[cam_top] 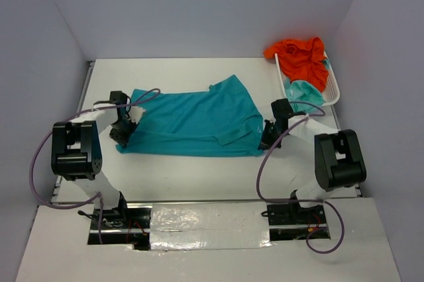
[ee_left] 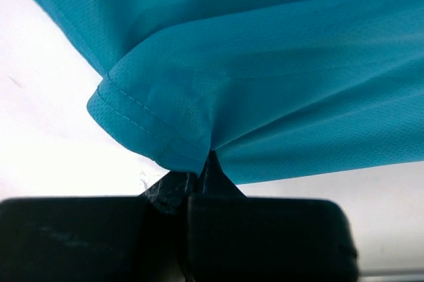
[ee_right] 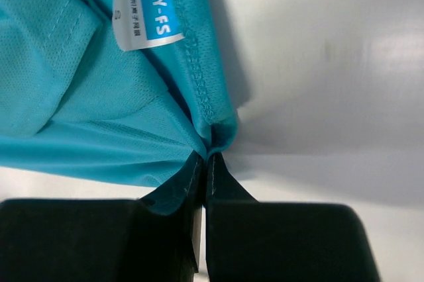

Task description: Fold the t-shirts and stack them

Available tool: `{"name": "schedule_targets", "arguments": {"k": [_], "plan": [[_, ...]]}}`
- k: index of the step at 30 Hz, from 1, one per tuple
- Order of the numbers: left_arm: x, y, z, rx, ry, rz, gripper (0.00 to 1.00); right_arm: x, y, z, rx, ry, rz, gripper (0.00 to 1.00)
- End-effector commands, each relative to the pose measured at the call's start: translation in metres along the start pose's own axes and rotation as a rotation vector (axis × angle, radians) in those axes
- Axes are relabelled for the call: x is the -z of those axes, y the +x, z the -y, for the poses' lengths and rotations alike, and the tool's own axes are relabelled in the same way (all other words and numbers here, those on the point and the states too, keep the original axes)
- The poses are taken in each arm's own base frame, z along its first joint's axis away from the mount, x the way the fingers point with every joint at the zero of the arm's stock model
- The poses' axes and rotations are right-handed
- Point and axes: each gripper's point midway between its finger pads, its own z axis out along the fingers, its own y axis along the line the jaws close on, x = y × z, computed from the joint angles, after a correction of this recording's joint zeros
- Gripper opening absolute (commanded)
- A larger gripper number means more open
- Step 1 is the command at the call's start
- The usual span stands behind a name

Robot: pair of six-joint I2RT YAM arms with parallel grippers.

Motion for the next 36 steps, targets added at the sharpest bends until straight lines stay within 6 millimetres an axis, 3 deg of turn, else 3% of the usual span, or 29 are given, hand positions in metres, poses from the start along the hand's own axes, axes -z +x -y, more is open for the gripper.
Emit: {"name": "schedule_targets", "arguments": {"k": [1,3,5,7,8,10,11,12,13,14,16,17,18,19,20,21,22,23,24,25,26,27,28,29,31,32,34,36], "plan": [[0.010,0.063,0.001,-0.086,-0.031,-0.222,0.00,0.019,0.033,0.014,-0.061,0.031,-0.058,0.00],[0.015,0.085,0.010,-0.114,-0.002,-0.304,0.00,0.027,0.047,0.017,-0.084,0.024,-0.063,0.00],[0.019,0.099,0.018,-0.119,0.034,-0.358,0.13,0.032,0.056,0.021,-0.106,0.029,-0.055,0.02],[0.021,0.101,0.027,-0.109,0.082,-0.364,0.67,0.036,0.060,0.025,-0.108,0.043,-0.060,0.23],[0.026,0.098,0.028,-0.108,0.099,-0.367,0.98,0.040,0.061,0.025,-0.089,0.050,-0.065,0.45],[0.034,0.088,0.026,-0.102,0.118,-0.339,0.99,0.046,0.050,0.029,-0.057,0.084,-0.035,0.57],[0.044,0.064,0.016,-0.096,0.099,-0.272,1.00,0.056,0.032,0.022,-0.016,0.083,0.007,0.65],[0.052,0.051,0.009,-0.098,0.081,-0.236,0.99,0.064,0.022,0.021,0.009,0.104,0.026,0.66],[0.059,0.036,-0.002,-0.090,0.056,-0.191,0.99,0.082,-0.008,0.003,0.044,0.070,0.103,0.68],[0.078,0.000,-0.020,-0.076,0.001,-0.080,0.99,0.087,-0.020,-0.007,0.084,0.066,0.121,0.71],[0.091,-0.040,-0.042,-0.023,-0.046,0.053,0.99,0.103,-0.049,-0.028,0.173,0.056,0.173,0.72],[0.109,-0.071,-0.054,-0.003,-0.068,0.160,0.99,0.116,-0.080,-0.057,0.221,0.028,0.231,0.73],[0.114,-0.086,-0.061,0.039,-0.080,0.203,0.94,0.122,-0.094,-0.068,0.264,0.023,0.252,0.73],[0.104,-0.098,-0.066,0.063,-0.067,0.218,0.92,0.143,-0.123,-0.096,0.290,-0.029,0.328,0.73],[0.112,-0.115,-0.073,0.079,-0.073,0.265,0.87,0.125,-0.135,-0.103,0.297,-0.029,0.297,0.73],[0.106,-0.123,-0.073,0.108,-0.050,0.271,0.87,0.125,-0.148,-0.114,0.301,-0.050,0.308,0.73],[0.089,-0.128,-0.074,0.119,-0.028,0.250,0.87,0.140,-0.174,-0.136,0.311,-0.092,0.372,0.73],[0.084,-0.135,-0.077,0.129,-0.026,0.256,0.88,0.110,-0.183,-0.141,0.307,-0.093,0.323,0.73],[0.077,-0.137,-0.078,0.150,-0.019,0.250,0.90,0.105,-0.196,-0.150,0.302,-0.106,0.339,0.73],[0.061,-0.137,-0.080,0.165,-0.006,0.229,0.90,0.112,-0.218,-0.167,0.296,-0.142,0.386,0.73],[0.056,-0.143,-0.085,0.178,-0.010,0.247,0.91,0.075,-0.222,-0.170,0.285,-0.144,0.323,0.73],[0.044,-0.145,-0.086,0.204,0.010,0.243,0.92,0.083,-0.239,-0.186,0.282,-0.184,0.358,0.73],[0.039,-0.148,-0.088,0.216,0.018,0.250,0.92,0.070,-0.244,-0.192,0.261,-0.199,0.338,0.72],[0.035,-0.154,-0.091,0.226,0.022,0.270,0.94,0.032,-0.243,-0.186,0.238,-0.176,0.273,0.72],[0.020,-0.159,-0.088,0.245,0.053,0.266,0.95,0.015,-0.255,-0.189,0.210,-0.171,0.290,0.72],[0.017,-0.164,-0.091,0.263,0.055,0.282,0.96,-0.005,-0.261,-0.187,0.177,-0.165,0.294,0.72],[0.003,-0.164,-0.090,0.288,0.064,0.269,0.97,-0.026,-0.259,-0.186,0.148,-0.179,0.280,0.71],[-0.008,-0.163,-0.088,0.315,0.085,0.265,0.97,-0.038,-0.259,-0.200,0.123,-0.247,0.278,0.69]]}}
